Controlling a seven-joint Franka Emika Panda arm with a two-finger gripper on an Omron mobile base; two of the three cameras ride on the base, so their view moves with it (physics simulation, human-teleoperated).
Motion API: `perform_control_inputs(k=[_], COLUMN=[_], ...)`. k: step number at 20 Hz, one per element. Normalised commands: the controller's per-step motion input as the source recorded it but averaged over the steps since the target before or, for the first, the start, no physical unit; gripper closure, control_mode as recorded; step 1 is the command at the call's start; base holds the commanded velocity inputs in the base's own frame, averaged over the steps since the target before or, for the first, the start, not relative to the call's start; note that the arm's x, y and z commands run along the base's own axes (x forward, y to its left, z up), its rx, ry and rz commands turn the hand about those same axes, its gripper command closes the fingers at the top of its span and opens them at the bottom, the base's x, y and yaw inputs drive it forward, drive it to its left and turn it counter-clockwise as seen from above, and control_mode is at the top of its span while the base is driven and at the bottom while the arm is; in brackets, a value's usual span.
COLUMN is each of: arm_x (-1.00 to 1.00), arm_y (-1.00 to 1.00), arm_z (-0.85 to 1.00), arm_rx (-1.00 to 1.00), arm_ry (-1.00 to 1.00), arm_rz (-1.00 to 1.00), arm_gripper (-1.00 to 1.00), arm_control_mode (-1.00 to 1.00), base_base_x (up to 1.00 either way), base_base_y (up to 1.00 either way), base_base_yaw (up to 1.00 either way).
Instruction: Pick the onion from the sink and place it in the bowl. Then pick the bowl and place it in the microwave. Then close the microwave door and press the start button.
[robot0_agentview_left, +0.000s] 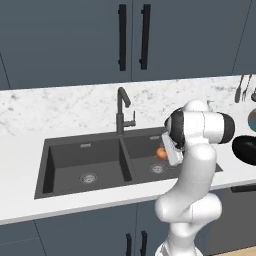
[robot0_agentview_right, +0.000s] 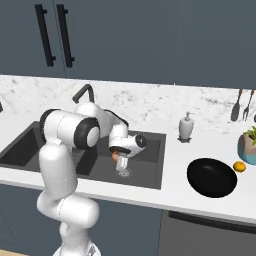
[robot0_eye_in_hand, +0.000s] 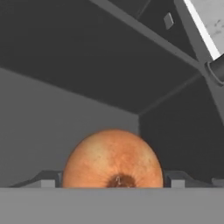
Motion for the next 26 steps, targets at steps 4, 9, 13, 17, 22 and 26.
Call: perform_control_inputs(k=[4,9,13,17,22,26], arm_x=[-0.07,-0.13,-0.36,-0.33,-0.13,-0.05], arm_y=[-0.41,-0.58,-0.76,-0.86,-0.92,-0.95], arm_z=[0.84,0.56,0.37,0.34,0.45,0.29], arm_rx=[-0.21,-0.29,-0.32,-0.33,-0.27,-0.19], arm_ry=[-0.01,-0.09,-0.17,-0.14,-0.09,0.00], arm_rz=[0.02,0.07,0.08,0.08,0.04,0.00], arm_gripper=[1.00,1.00,1.00,1.00,1.00,1.00], arm_control_mode=[-1.00,-1.00,-1.00,-1.00,-1.00,-1.00], base_base_x=[0.00,0.00,0.00,0.00,0.00,0.00], base_base_y=[0.00,0.00,0.00,0.00,0.00,0.00], base_base_yaw=[0.00,0.00,0.00,0.00,0.00,0.00])
